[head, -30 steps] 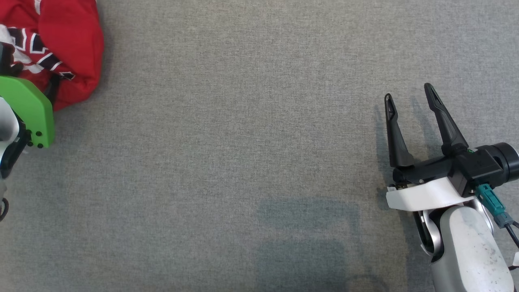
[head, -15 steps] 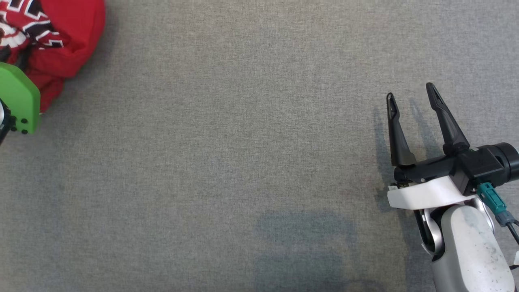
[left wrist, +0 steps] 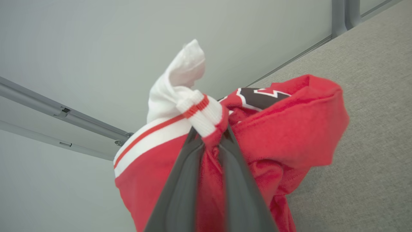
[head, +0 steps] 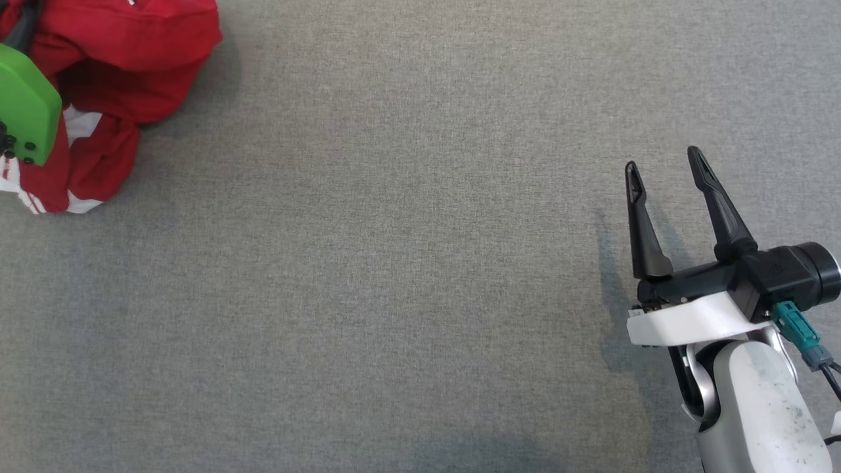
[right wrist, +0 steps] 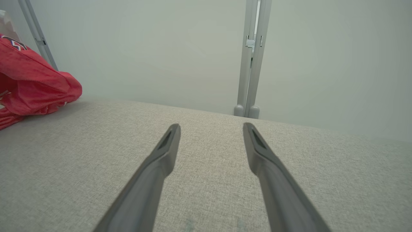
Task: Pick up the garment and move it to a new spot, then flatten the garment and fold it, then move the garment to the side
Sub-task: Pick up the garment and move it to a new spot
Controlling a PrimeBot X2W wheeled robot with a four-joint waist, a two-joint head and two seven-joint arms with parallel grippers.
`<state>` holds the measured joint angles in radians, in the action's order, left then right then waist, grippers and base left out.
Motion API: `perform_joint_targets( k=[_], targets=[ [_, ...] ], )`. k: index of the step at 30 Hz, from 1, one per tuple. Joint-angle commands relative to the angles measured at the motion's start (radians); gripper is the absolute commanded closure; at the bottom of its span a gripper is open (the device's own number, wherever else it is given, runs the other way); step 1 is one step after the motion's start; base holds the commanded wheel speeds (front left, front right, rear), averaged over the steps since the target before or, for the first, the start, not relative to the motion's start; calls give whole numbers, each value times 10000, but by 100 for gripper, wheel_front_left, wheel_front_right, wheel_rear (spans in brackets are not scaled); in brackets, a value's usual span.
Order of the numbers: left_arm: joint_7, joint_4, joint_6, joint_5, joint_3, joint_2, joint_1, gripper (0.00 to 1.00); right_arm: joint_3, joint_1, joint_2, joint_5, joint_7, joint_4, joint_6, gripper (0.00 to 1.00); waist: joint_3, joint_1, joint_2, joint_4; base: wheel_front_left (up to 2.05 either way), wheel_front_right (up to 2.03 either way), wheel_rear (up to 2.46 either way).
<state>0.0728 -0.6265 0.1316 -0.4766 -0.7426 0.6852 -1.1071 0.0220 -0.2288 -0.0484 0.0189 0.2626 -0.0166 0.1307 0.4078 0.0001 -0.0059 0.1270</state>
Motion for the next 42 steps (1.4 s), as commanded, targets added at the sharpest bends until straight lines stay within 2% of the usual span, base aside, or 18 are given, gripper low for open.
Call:
perform_joint_targets(
  k=[1, 8, 17, 21, 22, 27, 30, 31, 32, 38, 42],
  targets=[
    [-59, 63, -30, 79, -54, 50, -178, 100, -6, 175, -36, -60, 30, 46, 1, 0, -291, -1, 59, -90, 0, 0, 0],
    [-203, 857, -30, 224, -650, -22, -734, 100, -182, 384, -38, -300, 30, 68, 1, 0, -867, -1, 59, -358, 0, 0, 0],
    [-406, 2208, -31, 150, -1486, -663, -1222, 100, -423, 704, -36, -549, 30, 62, 1, 0, -1474, -1, 59, -942, 0, 0, 0],
    [-372, 2571, -65, 77, -1773, -1382, -1070, 100, -488, 858, -40, -634, 30, 127, 1, 0, -1675, -1, 59, -1210, 0, 0, 0],
    [-372, 2571, -65, 77, -1773, -1382, -1070, 100, -488, 858, -40, -634, 30, 127, 1, 0, -1675, -1, 59, -1210, 0, 0, 0],
    [-692, 2687, -346, -81, -2041, -2706, -765, 100, -642, 962, -33, -773, 28, 98, 1, 0, -1686, -1, 59, -1543, 0, 0, 0],
    [-1103, 2367, -550, -71, -2186, -3566, -672, 100, -628, 877, -35, -800, 30, 91, 1, 0, -1593, -1, 59, -1783, 0, 0, 0],
    [-1449, 2013, -648, -79, -2211, -4039, -670, 100, -537, 742, -35, -822, 30, 87, 1, 0, -1509, -1, 59, -2011, 0, 0, 0],
    [-1664, 1816, -719, -20, -2207, -4217, -718, 100, -492, 661, -33, -846, 28, 75, 1, 0, -1455, -1, 59, -2144, 0, 0, 0],
    [-3122, 540, -1236, 337, -1959, -4951, -1081, 100, -468, 373, -35, -1014, 30, -29, 1, 0, -1013, -1, 59, -2837, 0, 0, 0],
    [-3367, -188, -1393, 481, -1757, -5019, -686, 100, -630, 326, -35, -1090, 28, -67, 1, 0, -702, -1, 59, -3077, 0, 0, 0]
  ],
)
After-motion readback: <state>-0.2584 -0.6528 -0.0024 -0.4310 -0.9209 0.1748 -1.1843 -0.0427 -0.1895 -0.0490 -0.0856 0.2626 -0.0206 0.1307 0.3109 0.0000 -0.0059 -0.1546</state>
